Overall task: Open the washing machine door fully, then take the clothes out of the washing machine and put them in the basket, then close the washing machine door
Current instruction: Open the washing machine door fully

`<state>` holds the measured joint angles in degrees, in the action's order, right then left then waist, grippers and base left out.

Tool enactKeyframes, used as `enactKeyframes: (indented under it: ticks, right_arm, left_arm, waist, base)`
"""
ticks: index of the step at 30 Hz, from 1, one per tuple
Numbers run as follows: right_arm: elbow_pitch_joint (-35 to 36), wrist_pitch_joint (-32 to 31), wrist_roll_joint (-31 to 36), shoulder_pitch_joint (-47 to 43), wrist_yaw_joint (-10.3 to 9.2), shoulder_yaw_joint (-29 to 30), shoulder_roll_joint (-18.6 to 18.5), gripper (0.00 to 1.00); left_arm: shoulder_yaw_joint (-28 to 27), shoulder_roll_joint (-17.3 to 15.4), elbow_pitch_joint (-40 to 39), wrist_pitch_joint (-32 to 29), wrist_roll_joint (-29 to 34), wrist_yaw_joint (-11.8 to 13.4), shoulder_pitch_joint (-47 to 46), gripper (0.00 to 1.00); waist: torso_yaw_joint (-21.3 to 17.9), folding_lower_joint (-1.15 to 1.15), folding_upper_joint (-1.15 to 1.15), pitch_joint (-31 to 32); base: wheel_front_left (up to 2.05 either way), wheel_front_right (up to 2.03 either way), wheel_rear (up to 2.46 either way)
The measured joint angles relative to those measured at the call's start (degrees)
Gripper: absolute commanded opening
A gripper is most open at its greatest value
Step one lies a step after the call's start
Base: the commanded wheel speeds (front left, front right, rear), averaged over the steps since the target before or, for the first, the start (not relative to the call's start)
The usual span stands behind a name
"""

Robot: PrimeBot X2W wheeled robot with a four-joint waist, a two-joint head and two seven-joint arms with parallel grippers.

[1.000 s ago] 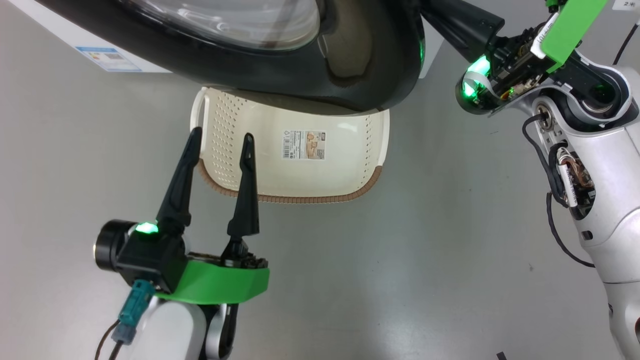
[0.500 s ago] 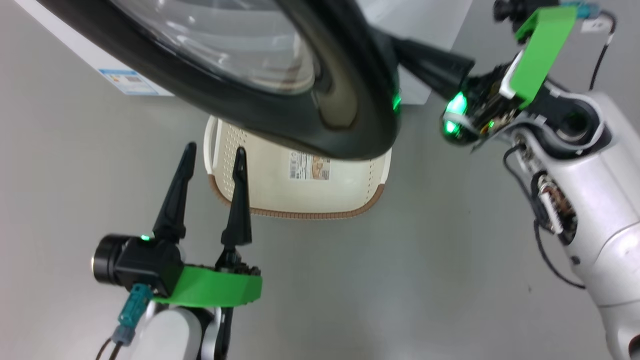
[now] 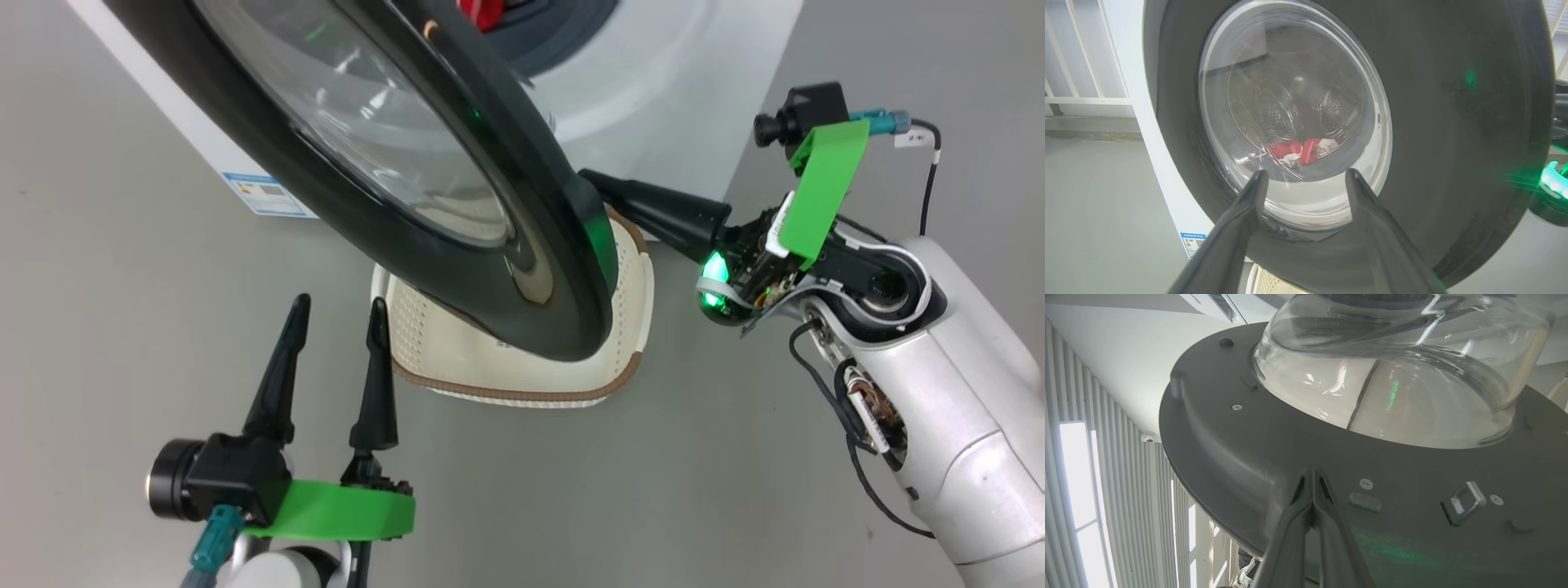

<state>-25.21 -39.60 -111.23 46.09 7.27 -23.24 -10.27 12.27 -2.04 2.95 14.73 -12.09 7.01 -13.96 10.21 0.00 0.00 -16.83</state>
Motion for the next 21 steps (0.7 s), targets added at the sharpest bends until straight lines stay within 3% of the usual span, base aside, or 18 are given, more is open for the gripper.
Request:
enactKeyframes:
  ticks: [21]
  right_arm:
    - [-2.59, -1.26, 1.44, -3.91, 0.0, -2.88, 1.74, 0.0]
  left_arm:
    - [-1.8, -0.01, -0.03, 0.0, -0.18, 0.0, 3.57, 1.0]
  waist:
    - [6.9, 0.0, 0.0, 6.27]
  base:
    - [0.0, 0.0, 0.0]
